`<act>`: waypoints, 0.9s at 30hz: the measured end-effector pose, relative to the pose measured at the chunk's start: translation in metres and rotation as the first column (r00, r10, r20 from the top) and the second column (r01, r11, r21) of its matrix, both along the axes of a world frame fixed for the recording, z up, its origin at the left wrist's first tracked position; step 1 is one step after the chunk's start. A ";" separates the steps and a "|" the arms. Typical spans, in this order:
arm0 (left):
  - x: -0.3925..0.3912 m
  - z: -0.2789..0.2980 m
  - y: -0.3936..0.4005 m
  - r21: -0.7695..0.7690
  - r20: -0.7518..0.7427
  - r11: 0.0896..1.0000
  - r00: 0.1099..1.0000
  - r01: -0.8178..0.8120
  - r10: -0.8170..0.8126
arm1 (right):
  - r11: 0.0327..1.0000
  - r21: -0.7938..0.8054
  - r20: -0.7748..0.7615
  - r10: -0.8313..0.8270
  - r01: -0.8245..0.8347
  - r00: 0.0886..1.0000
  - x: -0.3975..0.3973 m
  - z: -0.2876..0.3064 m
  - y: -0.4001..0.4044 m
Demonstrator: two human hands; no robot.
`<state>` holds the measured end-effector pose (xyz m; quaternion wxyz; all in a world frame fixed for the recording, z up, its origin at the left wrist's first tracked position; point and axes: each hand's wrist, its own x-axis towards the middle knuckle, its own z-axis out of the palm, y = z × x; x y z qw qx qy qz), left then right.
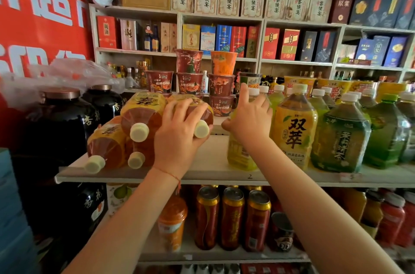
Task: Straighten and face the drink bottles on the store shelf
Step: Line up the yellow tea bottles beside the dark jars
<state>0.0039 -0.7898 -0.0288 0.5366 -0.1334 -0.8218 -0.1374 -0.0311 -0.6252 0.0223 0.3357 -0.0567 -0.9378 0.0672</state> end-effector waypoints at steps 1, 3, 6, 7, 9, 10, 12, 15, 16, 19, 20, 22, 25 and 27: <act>0.000 0.000 0.000 0.011 0.007 1.000 1.000 0.011 -0.011 | 0.998 0.049 -0.007 -0.027 0.027 1.000 0.004 -0.002 0.001; 0.001 0.000 -0.001 0.024 0.014 0.999 0.999 0.031 -0.031 | 0.984 0.180 -0.163 0.039 -0.010 0.986 0.012 -0.011 0.003; 0.002 0.001 -0.002 0.037 0.044 0.998 0.998 0.044 -0.045 | 0.878 0.239 -0.279 0.471 -0.415 0.837 0.024 -0.025 -0.001; 0.002 0.002 -0.002 0.049 0.051 0.998 0.997 0.050 -0.053 | 0.806 0.164 -0.230 0.592 -0.568 0.773 0.026 -0.029 -0.006; 0.006 0.004 -0.002 0.069 0.021 0.994 0.996 0.086 -0.087 | 0.677 0.010 -0.215 0.720 -0.736 0.659 0.025 -0.036 -0.014; 0.009 0.006 -0.002 0.064 -0.006 0.991 0.993 0.116 -0.116 | 0.648 -0.026 -0.260 0.731 -0.761 0.631 0.024 -0.038 -0.018; 0.015 0.009 -0.002 0.035 -0.029 0.980 0.980 0.197 -0.196 | 0.656 -0.021 -0.362 0.699 -0.755 0.617 0.024 -0.039 -0.022; 0.021 0.017 0.002 0.071 0.052 0.946 0.946 0.317 -0.321 | 0.751 0.061 -0.411 0.619 -0.658 0.669 0.024 -0.039 -0.014; 0.021 0.019 0.003 0.083 0.088 0.938 0.935 0.336 -0.343 | 0.767 0.055 -0.398 0.604 -0.639 0.691 0.025 -0.039 -0.010; 0.020 0.022 0.010 0.107 0.168 0.933 0.918 0.344 -0.358 | 0.834 0.124 -0.310 0.547 -0.538 0.778 0.026 -0.043 0.002; 0.020 0.024 0.012 0.120 0.179 0.936 0.921 0.330 -0.347 | 0.852 0.180 -0.283 0.524 -0.492 0.803 0.026 -0.044 0.005; 0.020 0.029 0.015 0.140 0.187 0.947 0.931 0.290 -0.312 | 0.862 0.243 -0.273 0.501 -0.445 0.822 0.026 -0.045 0.011; 0.016 0.047 0.020 0.165 0.203 0.962 0.947 0.216 -0.247 | 0.875 0.208 -0.357 0.484 -0.437 0.799 0.028 -0.042 0.016; 0.011 0.060 0.024 0.183 0.258 0.973 0.948 0.143 -0.188 | 0.886 0.186 -0.387 0.463 -0.425 0.797 0.028 -0.041 0.016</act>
